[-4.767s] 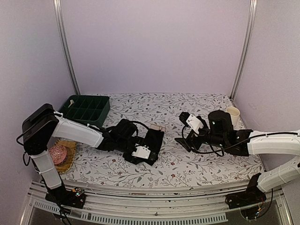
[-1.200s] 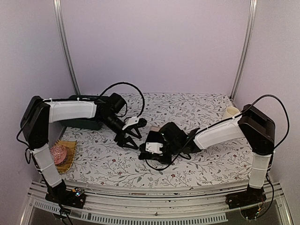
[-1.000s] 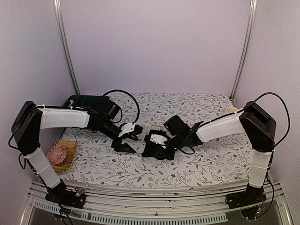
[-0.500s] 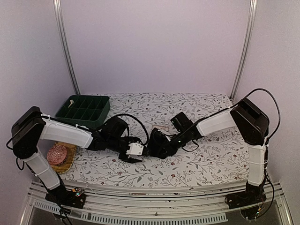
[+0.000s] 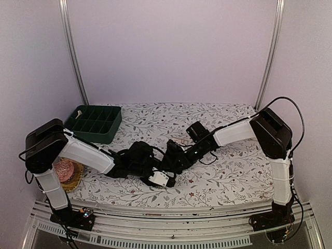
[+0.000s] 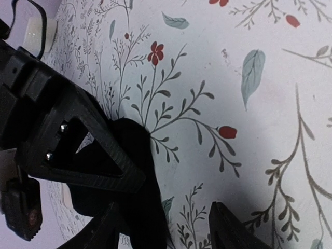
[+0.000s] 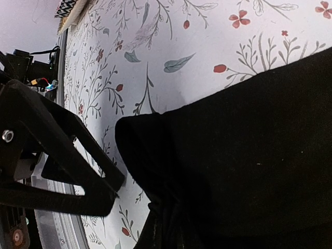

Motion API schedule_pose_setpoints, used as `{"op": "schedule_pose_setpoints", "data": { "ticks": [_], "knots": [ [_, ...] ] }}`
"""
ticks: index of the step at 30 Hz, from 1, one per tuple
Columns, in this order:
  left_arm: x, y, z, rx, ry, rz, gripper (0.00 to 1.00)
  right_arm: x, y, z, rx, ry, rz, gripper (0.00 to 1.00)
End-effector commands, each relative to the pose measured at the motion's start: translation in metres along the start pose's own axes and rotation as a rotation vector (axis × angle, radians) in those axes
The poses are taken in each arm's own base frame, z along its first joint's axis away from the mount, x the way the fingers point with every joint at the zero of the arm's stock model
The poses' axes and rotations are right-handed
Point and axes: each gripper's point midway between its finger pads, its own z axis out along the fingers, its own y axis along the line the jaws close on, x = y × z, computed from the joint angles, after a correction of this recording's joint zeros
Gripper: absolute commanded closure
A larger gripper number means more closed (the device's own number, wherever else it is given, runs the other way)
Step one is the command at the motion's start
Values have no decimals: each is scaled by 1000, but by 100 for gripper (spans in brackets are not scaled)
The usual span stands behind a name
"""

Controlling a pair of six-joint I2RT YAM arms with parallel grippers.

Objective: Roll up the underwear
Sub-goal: Roll the underwear at the center of the board.

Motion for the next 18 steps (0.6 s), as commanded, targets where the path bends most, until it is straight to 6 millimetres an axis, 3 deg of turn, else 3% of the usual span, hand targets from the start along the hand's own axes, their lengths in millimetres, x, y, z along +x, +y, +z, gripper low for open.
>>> {"op": "schedule_pose_setpoints", "data": {
  "ticks": [1, 10, 18],
  "knots": [
    [11, 6, 11, -51, 71, 69, 40, 15, -15, 4, 36, 53, 69, 97],
    [26, -2, 20, -55, 134, 110, 50, 16, -14, 4, 33, 57, 64, 97],
    [37, -10, 29, -39, 174, 115, 65, 17, -13, 3, 32, 60, 66, 97]
  ]
}}
